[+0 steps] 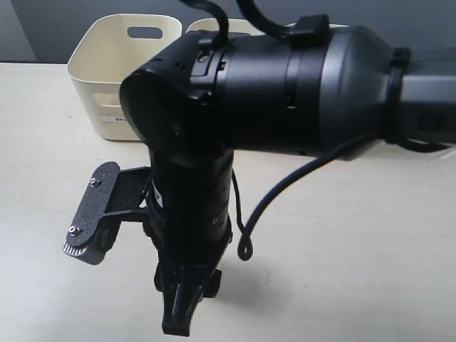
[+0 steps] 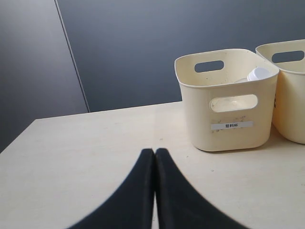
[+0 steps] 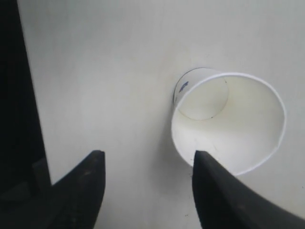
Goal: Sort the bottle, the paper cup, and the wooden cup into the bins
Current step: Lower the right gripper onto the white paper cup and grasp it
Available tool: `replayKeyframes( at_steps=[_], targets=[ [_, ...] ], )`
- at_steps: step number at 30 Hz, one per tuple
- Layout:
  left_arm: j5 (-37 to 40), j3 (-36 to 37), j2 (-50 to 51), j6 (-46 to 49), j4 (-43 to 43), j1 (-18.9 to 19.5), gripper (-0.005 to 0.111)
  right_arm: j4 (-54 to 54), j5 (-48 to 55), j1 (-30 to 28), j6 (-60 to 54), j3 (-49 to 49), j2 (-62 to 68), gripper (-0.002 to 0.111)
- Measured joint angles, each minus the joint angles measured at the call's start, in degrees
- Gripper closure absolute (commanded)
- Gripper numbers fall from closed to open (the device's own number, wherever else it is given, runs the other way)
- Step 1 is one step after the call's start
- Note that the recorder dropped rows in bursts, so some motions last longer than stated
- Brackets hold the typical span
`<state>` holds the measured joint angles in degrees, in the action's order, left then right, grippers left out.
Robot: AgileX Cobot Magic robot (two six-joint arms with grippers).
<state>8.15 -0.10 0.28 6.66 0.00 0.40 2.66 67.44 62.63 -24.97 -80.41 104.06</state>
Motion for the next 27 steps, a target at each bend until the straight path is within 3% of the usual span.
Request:
replayKeyframes(
  at_steps=[21, 23, 26, 27],
  targets=[
    [0.0, 0.0, 0.0, 0.0, 0.0, 0.0, 0.107, -5.02, -6.29, 0.0, -0.1, 0.13, 6.9, 0.056],
    [0.0, 0.0, 0.0, 0.0, 0.0, 0.0, 0.107, -5.43, -6.53, 0.0, -0.1, 0.26, 7.48, 0.063],
    [0.0, 0.0, 0.0, 0.0, 0.0, 0.0, 0.107, -5.68, -6.53, 0.0, -0.1, 0.26, 8.44, 0.101],
    [0.0, 0.0, 0.0, 0.0, 0.0, 0.0, 0.107, -5.81, -6.53, 0.0, -0.1, 0.26, 8.73, 0.108]
  ],
)
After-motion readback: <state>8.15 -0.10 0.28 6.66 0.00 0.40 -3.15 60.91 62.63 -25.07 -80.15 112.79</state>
